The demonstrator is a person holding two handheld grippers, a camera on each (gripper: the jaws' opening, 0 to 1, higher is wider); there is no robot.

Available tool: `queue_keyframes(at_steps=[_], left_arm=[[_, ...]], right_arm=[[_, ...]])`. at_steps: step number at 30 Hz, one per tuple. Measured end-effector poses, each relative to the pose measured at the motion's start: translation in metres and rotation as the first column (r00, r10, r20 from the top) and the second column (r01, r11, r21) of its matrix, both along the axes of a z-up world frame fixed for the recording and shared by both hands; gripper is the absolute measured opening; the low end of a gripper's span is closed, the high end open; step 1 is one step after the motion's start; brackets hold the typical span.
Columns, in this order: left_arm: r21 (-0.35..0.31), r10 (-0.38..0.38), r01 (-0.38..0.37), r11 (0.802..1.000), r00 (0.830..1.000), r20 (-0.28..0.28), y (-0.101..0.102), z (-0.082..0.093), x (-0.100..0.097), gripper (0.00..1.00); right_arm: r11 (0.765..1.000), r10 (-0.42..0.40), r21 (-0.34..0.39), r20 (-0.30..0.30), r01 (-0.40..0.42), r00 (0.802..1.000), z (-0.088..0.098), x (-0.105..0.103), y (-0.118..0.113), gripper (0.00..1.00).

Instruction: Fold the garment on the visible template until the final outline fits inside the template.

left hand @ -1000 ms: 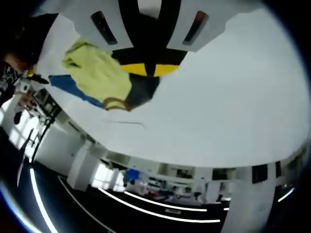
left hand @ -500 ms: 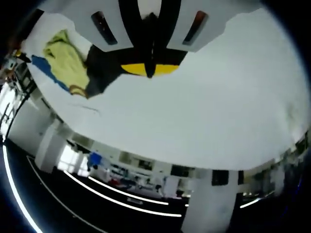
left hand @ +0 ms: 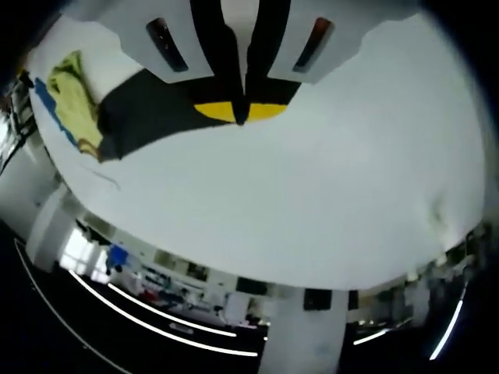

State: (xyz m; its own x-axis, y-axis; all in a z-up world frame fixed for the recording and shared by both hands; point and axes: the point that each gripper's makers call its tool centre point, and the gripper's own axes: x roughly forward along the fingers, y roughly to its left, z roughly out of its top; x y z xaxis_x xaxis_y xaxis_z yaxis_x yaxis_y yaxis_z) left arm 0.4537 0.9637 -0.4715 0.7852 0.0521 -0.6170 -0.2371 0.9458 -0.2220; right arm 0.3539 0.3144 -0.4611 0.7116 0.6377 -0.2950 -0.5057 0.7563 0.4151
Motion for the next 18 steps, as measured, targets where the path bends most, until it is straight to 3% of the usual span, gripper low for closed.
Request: queue_keyframes(at_steps=[5, 7, 10, 18], left_arm=[[0.006, 0.034, -0.034, 0.999, 0.999, -0.023, 0.006, -0.008, -0.006, 0.01], [-0.003, 0.038, -0.038, 0.999, 0.999, -0.018, 0.011, -0.009, 0.001, 0.01], [0.040, 0.020, -0.018, 0.999, 0.999, -0.043, 0.019, -0.013, 0.007, 0.01], [0.032, 0.029, -0.027, 0.999, 0.997, -0.074, 0.033, -0.032, 0.015, 0.01]], right_arm=[[1.000, 0.008, -0.019, -0.014, -0.008, 1.000, -0.002, -0.001, 0.001, 0.99], [1.000, 0.007, -0.022, -0.017, -0.007, 1.000, -0.001, -0.002, 0.000, 0.99], [0.999, 0.001, -0.032, -0.025, -0.002, 1.000, -0.001, -0.002, -0.002, 0.99], [0.999, -0.007, -0.054, -0.042, 0.005, 0.999, -0.001, -0.006, -0.004, 0.99]])
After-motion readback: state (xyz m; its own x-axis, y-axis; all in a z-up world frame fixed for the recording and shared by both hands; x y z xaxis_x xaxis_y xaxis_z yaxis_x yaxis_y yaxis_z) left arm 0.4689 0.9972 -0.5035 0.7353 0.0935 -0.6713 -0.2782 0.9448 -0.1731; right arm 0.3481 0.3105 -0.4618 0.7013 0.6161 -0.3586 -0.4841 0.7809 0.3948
